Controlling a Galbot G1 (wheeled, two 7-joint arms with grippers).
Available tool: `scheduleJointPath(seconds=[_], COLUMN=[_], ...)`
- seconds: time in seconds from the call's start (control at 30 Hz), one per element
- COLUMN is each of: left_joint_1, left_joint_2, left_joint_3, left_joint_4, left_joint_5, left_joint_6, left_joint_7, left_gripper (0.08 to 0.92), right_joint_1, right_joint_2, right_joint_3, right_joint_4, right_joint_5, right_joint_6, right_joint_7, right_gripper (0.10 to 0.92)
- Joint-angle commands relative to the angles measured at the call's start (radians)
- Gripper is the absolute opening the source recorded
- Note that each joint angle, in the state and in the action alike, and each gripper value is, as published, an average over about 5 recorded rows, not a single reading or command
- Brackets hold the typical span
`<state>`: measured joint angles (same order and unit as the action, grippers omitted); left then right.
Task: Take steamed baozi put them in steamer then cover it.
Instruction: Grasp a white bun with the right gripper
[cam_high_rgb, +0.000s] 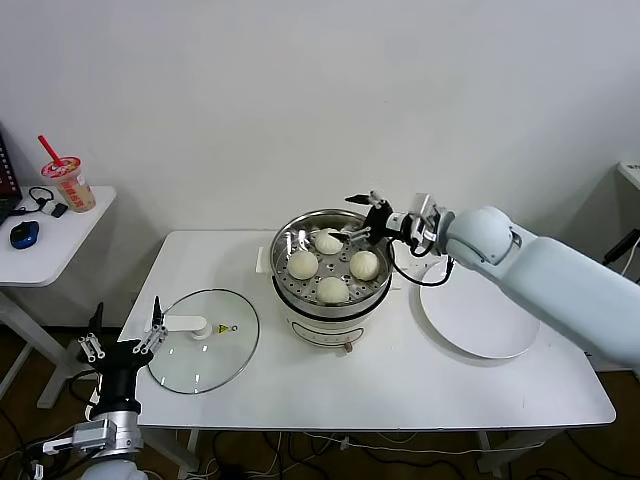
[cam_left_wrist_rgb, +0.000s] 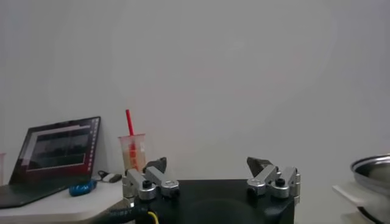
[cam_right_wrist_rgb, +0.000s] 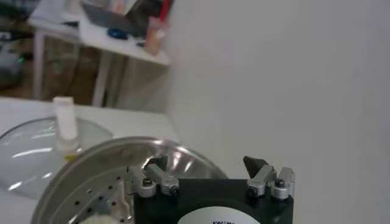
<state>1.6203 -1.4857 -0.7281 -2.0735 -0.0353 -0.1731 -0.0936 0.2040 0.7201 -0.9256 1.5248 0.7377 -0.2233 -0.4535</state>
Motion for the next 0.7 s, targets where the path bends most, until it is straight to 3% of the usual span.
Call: scheduleJointPath(seconds=[0.03,0.3,0.7], left_joint_1=[-0.004,-0.008,0.001], left_joint_2=[0.004,0.005,0.019], left_joint_3=[0.006,0.012,0.017], left_joint_4=[0.012,0.015,0.001], left_joint_5=[-0.003,-0.003,-0.001], left_joint_6=[-0.007,-0.002,0.013], left_joint_7=[-0.001,0.0,-0.003], left_gripper=[0.823,0.823,0.823], right_joint_1=[0.483,0.589,0.59], right_joint_2=[0.103,0.297,0.483], right_joint_3=[-0.552,-0.676,-0.761], right_joint_4=[-0.223,-0.41,-0.521], right_joint_5=[0.065,0.124,0.197], right_joint_6=[0.044,0.071,-0.024], right_joint_7=[-0.202,-0.342,-0.452], right_gripper=[0.823,0.823,0.823])
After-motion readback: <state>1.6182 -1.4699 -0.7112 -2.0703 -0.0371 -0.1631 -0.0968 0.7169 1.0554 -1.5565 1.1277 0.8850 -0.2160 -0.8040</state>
